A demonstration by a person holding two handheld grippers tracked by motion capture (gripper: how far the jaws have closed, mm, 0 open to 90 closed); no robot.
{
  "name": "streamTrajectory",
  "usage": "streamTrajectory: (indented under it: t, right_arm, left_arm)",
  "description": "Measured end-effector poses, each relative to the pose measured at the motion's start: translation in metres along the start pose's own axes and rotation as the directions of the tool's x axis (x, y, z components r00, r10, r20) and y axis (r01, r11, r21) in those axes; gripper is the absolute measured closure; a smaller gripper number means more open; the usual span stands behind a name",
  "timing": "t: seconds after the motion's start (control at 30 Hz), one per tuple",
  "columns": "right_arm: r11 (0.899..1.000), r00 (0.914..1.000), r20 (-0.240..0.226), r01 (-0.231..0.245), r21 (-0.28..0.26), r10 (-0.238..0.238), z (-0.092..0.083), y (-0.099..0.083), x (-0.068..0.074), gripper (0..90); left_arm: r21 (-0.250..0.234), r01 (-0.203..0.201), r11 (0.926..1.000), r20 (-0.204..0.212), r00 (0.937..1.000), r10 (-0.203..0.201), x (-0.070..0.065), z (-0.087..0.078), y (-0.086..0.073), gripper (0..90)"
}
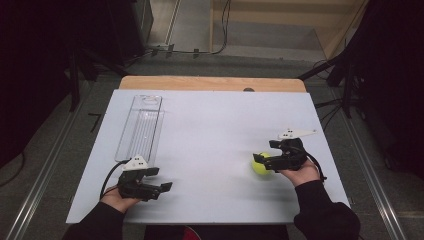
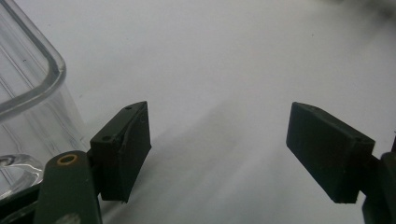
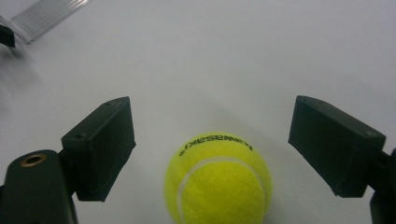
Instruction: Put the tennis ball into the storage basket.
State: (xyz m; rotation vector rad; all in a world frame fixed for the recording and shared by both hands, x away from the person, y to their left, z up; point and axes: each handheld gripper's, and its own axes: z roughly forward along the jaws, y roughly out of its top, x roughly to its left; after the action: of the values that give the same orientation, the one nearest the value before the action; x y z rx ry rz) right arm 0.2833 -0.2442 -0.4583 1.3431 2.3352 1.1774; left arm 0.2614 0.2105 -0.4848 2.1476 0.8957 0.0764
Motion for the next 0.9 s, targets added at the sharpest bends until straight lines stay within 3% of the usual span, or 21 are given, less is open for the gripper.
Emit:
streamTrajectory:
  t: [0.9]
  right_arm:
    - [1.0, 0.9999, -0.007, -0.009, 0.014, 0.009, 0.011, -0.016, 0.003, 12.7]
  left_arm:
    - [0.0, -0.005, 1.0, -0.004, 1.0, 0.005, -0.001, -0.001, 0.0, 22.7]
